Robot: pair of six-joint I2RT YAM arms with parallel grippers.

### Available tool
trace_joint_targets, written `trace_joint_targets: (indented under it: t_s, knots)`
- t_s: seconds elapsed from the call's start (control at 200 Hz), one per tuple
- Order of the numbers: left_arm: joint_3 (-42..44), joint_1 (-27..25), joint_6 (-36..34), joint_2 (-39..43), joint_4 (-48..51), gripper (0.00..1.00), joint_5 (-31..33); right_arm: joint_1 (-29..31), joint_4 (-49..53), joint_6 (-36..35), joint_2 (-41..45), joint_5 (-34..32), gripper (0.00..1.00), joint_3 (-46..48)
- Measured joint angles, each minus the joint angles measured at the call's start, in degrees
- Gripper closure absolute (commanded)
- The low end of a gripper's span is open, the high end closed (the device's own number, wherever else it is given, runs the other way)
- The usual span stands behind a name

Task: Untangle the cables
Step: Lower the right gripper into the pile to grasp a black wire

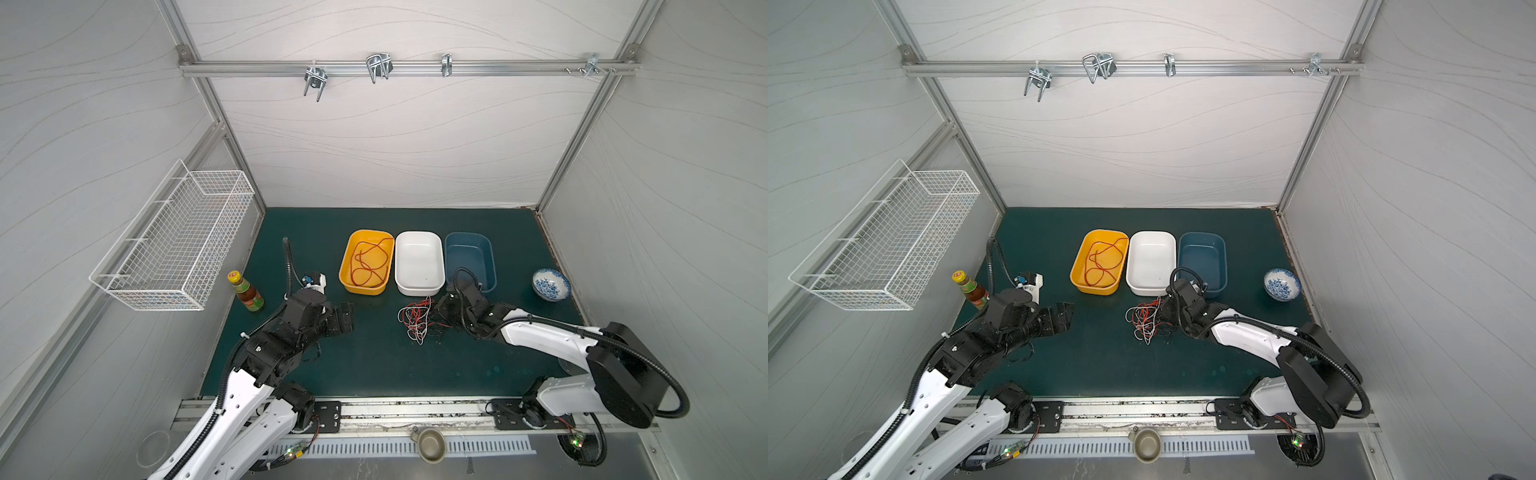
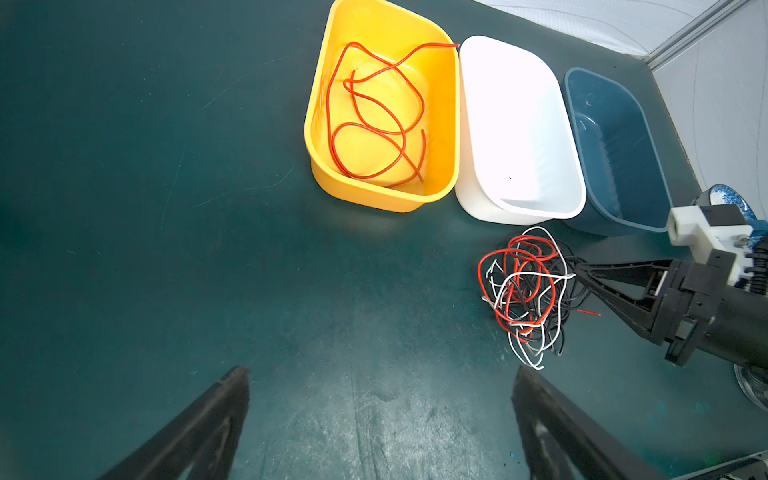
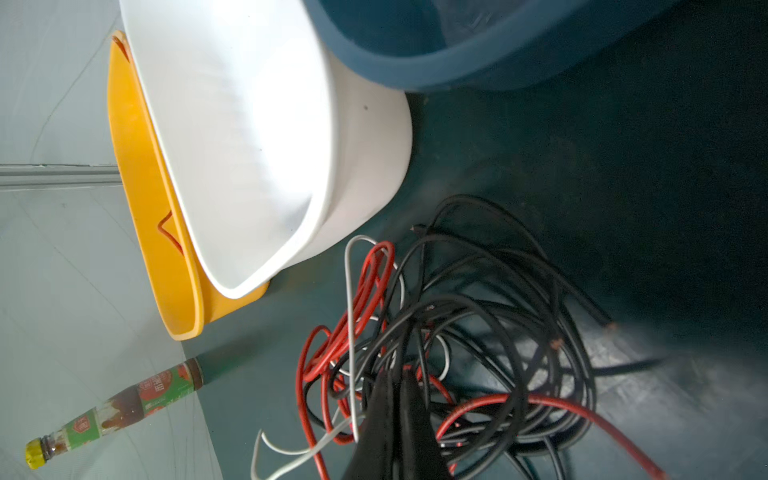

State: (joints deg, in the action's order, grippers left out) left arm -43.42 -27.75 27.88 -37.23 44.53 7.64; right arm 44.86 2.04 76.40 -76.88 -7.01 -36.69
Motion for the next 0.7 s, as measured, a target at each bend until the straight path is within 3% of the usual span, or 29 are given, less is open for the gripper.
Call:
trace_joint_targets:
  t_s: [0.41,0.7]
  knots:
    - [0.0,0.0,0.0,0.0,0.0,0.00,-0.2,3.8,11.4,-10.0,9.4,-5.8,1.00,-8.7]
    - [0.0,0.0,0.0,0.0,0.0,0.00,-0.7,6.3,20.0,-19.9,10.4,-7.7,1.00,-16.2]
